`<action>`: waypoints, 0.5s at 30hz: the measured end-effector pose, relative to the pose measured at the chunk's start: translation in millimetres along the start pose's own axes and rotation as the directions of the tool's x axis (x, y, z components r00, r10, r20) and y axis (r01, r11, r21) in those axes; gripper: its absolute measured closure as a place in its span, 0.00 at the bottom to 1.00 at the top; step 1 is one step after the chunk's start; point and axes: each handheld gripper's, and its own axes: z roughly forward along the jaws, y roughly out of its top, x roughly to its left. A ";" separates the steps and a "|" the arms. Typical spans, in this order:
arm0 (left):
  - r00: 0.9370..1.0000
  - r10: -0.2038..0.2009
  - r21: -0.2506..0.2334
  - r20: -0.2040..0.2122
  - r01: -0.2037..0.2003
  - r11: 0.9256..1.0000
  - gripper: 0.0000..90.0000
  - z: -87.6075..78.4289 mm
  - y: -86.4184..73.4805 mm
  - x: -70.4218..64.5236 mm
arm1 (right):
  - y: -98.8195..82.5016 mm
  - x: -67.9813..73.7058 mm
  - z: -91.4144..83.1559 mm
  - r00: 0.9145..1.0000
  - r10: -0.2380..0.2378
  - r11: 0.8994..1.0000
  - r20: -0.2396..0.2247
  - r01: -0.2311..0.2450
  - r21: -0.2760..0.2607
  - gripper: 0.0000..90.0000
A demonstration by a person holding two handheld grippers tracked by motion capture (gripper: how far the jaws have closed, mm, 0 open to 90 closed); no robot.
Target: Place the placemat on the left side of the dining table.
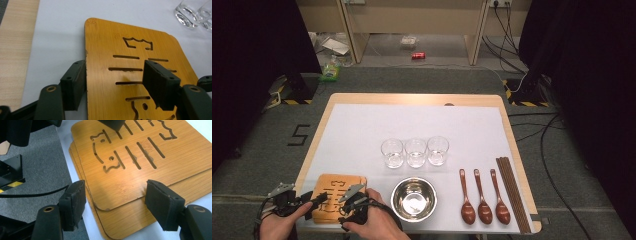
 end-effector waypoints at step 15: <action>0.988 -0.091 -0.140 0.126 0.108 0.984 0.50 -21.8 12.3 -11.9 | -0.6 1.8 0.8 1.000 -0.020 1.000 -0.004 0.020 0.002 0.35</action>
